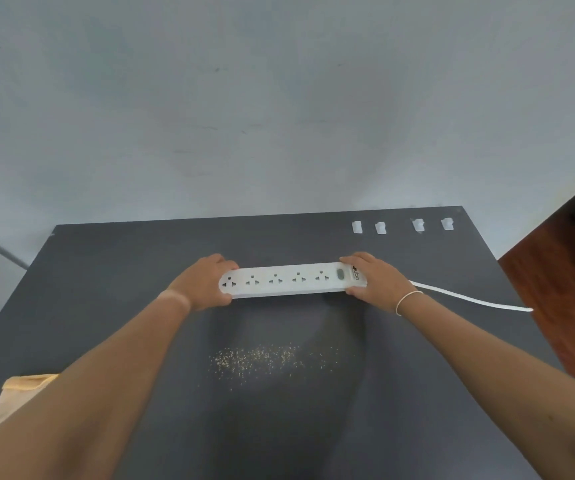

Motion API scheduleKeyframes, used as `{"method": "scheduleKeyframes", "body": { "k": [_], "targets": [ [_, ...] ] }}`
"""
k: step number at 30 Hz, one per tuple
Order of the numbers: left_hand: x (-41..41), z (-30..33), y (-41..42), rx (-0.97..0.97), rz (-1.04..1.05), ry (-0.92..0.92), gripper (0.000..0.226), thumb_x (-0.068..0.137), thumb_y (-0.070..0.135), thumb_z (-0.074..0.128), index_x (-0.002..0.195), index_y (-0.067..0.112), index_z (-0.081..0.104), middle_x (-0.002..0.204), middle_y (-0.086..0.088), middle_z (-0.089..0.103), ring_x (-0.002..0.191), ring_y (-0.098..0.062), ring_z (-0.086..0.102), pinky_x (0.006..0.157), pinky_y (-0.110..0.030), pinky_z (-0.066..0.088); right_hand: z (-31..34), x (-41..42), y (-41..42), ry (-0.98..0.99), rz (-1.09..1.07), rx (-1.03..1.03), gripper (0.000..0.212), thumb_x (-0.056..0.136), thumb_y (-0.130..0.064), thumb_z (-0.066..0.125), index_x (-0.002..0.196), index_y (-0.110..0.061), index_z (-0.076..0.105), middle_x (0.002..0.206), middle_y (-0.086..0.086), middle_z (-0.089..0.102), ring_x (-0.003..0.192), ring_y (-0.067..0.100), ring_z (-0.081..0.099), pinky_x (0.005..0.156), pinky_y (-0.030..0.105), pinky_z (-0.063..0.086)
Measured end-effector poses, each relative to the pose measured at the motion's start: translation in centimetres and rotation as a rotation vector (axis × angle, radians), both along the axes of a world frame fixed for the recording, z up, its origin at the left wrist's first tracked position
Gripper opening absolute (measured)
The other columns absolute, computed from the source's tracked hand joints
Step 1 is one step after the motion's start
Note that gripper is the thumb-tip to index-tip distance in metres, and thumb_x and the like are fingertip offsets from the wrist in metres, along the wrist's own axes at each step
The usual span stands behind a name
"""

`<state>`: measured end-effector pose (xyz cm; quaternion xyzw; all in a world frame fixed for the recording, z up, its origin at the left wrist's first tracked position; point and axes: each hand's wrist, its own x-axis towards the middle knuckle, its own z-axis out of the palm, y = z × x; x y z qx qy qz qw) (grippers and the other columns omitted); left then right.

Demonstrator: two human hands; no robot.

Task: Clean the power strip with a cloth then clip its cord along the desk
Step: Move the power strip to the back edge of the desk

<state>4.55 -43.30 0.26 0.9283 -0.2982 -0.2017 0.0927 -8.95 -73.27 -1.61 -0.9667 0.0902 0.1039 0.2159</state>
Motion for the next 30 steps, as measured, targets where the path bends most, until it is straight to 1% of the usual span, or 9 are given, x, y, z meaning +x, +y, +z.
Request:
{"method": "scheduleKeyframes", "body": {
  "k": [8, 13, 16, 19, 22, 25, 28, 30],
  "targets": [
    [5.4, 0.1, -1.3, 0.017, 0.034, -0.010, 0.050, 0.073, 0.022, 0.064, 0.121, 0.026, 0.052, 0.112, 0.001, 0.050, 0.104, -0.019, 0.051, 0.091, -0.035, 0.047, -0.4, 6.1, -1.6, -0.037, -0.004, 0.050, 0.063, 0.081, -0.026, 0.064, 0.138, -0.023, 0.037, 0.143, -0.003, 0.041, 0.127, 0.022, 0.046, 0.104, 0.033, 0.037],
    [8.0, -0.7, -1.9, 0.038, 0.049, -0.001, 0.051, 0.075, 0.021, 0.063, 0.124, 0.025, 0.051, 0.116, 0.000, 0.050, 0.109, -0.020, 0.050, 0.091, -0.034, 0.046, -1.8, 8.9, -2.2, -0.020, -0.008, 0.075, 0.064, 0.081, -0.026, 0.064, 0.139, -0.022, 0.035, 0.145, -0.003, 0.039, 0.128, 0.020, 0.045, 0.105, 0.033, 0.036],
    [9.1, -1.3, -2.3, 0.049, 0.045, 0.004, 0.050, 0.075, 0.021, 0.064, 0.123, 0.025, 0.051, 0.114, -0.001, 0.050, 0.108, -0.021, 0.050, 0.090, -0.032, 0.045, -2.5, 10.1, -2.5, -0.029, -0.015, 0.094, 0.062, 0.081, -0.024, 0.064, 0.138, -0.022, 0.037, 0.144, -0.004, 0.040, 0.128, 0.019, 0.044, 0.105, 0.033, 0.036],
    [10.0, -1.9, -2.5, 0.050, 0.054, 0.012, 0.050, 0.075, 0.021, 0.064, 0.123, 0.024, 0.052, 0.115, -0.001, 0.050, 0.106, -0.020, 0.050, 0.089, -0.032, 0.045, -3.0, 11.0, -2.7, -0.031, -0.015, 0.113, 0.062, 0.081, -0.024, 0.064, 0.137, -0.022, 0.038, 0.144, -0.004, 0.040, 0.128, 0.018, 0.044, 0.104, 0.031, 0.034],
    [10.7, -2.3, -2.7, 0.060, 0.058, 0.026, 0.051, 0.075, 0.022, 0.064, 0.124, 0.025, 0.051, 0.116, 0.000, 0.049, 0.106, -0.020, 0.051, 0.089, -0.032, 0.046, -3.5, 11.6, -2.8, -0.057, -0.047, 0.147, 0.061, 0.080, -0.024, 0.067, 0.135, -0.020, 0.040, 0.142, -0.001, 0.039, 0.124, 0.020, 0.047, 0.102, 0.031, 0.037],
    [11.5, -2.5, -2.8, 0.088, 0.074, 0.044, 0.052, 0.074, 0.022, 0.064, 0.124, 0.026, 0.050, 0.115, 0.000, 0.049, 0.104, -0.021, 0.053, 0.089, -0.034, 0.047, -3.8, 12.0, -2.9, -0.097, -0.094, 0.208, 0.057, 0.076, -0.023, 0.071, 0.127, -0.016, 0.046, 0.133, 0.003, 0.043, 0.115, 0.023, 0.050, 0.098, 0.033, 0.042],
    [12.0, -2.4, -3.5, 0.129, 0.077, 0.036, 0.052, 0.072, 0.025, 0.065, 0.123, 0.024, 0.051, 0.112, 0.000, 0.049, 0.105, -0.022, 0.052, 0.090, -0.035, 0.047, -4.2, 12.1, -2.9, -0.124, -0.107, 0.227, 0.055, 0.075, -0.023, 0.072, 0.124, -0.016, 0.048, 0.130, 0.003, 0.047, 0.113, 0.023, 0.051, 0.098, 0.032, 0.041],
    [11.9, -2.3, -4.6, 0.135, 0.077, 0.015, 0.056, 0.073, 0.028, 0.067, 0.126, 0.022, 0.049, 0.119, -0.002, 0.049, 0.111, -0.023, 0.051, 0.093, -0.035, 0.045, -4.4, 11.9, -2.9, -0.150, -0.123, 0.242, 0.055, 0.075, -0.023, 0.072, 0.124, -0.017, 0.048, 0.130, 0.002, 0.048, 0.113, 0.022, 0.051, 0.098, 0.032, 0.041]
  ]
}}
